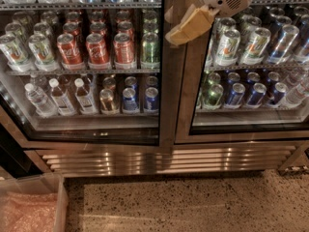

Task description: Open left fridge door

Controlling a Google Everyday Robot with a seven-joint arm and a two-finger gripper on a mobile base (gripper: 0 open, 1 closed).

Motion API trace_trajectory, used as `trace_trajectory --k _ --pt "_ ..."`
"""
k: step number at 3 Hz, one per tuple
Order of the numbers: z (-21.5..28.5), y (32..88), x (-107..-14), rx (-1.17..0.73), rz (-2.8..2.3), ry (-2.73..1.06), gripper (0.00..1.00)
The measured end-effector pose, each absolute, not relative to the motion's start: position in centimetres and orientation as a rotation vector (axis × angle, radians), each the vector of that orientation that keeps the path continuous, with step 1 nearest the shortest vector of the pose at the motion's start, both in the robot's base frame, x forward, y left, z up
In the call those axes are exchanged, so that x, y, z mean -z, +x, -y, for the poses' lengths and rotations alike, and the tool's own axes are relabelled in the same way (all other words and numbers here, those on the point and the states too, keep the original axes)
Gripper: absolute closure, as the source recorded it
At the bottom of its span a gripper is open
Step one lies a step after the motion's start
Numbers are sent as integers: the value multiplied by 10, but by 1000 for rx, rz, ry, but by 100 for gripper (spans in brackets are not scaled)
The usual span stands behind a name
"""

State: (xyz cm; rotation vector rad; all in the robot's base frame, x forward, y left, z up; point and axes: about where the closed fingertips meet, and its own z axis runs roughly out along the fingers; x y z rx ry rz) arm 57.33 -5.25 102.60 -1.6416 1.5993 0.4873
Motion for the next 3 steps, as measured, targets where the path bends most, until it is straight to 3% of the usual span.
trace_trajectory --k 1,3 --pt "46 539 -1014 -579 -1622 -1667 0" --pt "39 474 -1000 -752 -1656 -1679 2"
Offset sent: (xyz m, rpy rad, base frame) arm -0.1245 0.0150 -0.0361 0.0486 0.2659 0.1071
